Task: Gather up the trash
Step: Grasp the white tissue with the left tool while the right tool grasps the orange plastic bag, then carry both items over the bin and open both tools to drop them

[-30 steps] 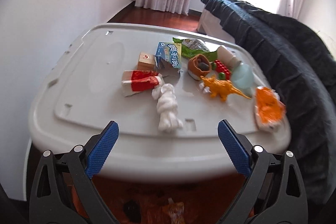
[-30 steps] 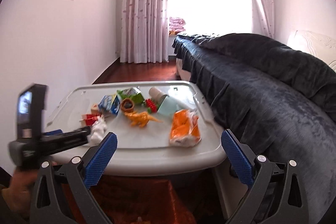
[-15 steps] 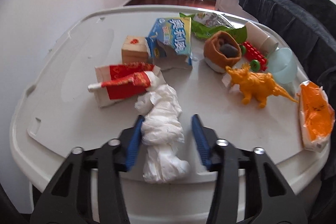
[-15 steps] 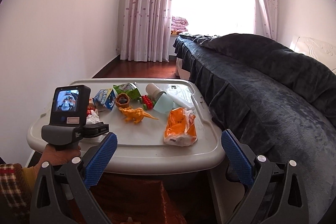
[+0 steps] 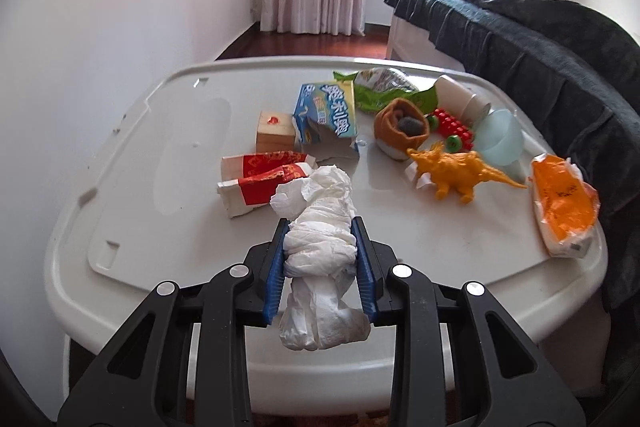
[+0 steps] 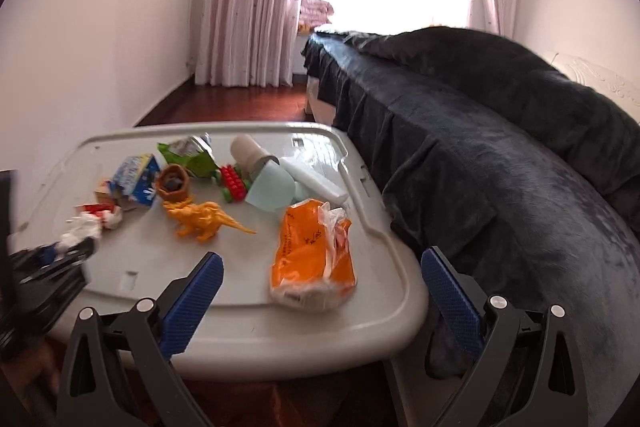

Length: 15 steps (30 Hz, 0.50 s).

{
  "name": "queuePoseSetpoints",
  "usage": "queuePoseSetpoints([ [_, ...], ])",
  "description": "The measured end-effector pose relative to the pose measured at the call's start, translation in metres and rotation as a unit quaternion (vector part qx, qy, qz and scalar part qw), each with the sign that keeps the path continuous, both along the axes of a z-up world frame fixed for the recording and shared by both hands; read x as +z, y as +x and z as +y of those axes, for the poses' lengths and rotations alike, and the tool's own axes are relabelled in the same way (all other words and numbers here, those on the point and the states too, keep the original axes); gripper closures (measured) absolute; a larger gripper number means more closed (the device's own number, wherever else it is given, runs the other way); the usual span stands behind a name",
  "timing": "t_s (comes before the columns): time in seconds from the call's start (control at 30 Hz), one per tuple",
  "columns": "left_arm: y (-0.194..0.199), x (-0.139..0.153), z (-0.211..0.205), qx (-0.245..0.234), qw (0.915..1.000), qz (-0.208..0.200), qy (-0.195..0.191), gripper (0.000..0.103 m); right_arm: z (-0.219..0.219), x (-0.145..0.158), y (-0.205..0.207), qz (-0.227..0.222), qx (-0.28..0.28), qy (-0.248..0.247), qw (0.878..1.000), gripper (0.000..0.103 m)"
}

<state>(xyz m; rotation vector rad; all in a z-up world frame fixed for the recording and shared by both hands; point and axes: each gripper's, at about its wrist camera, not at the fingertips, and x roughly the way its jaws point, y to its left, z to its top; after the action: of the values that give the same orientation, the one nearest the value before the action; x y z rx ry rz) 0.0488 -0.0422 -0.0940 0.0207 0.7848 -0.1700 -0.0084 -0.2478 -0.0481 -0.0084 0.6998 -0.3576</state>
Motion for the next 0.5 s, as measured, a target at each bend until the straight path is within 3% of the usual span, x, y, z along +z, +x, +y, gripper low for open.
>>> queuePoseSetpoints([
  [0.2, -0.01, 0.017, 0.005, -0.012, 0.9996, -0.016, -0.018, 0.073, -0.018, -0.041, 0.045, 0.044, -0.021, -0.001, 0.999, 0.005],
  [0.43, -0.014, 0.014, 0.007, -0.02, 0.9993, -0.013, -0.027, 0.073, -0.032, -0.073, 0.08, 0.091, -0.023, -0.01, 0.996, 0.006],
  [0.47, -0.013, 0.013, 0.008, -0.022, 0.9993, -0.012, -0.028, 0.073, -0.033, -0.075, 0.081, 0.091, -0.019, -0.01, 0.996, 0.007],
  [0.5, -0.013, 0.012, 0.008, -0.022, 0.9993, -0.01, -0.029, 0.073, -0.033, -0.077, 0.083, 0.093, -0.015, -0.01, 0.995, 0.015],
])
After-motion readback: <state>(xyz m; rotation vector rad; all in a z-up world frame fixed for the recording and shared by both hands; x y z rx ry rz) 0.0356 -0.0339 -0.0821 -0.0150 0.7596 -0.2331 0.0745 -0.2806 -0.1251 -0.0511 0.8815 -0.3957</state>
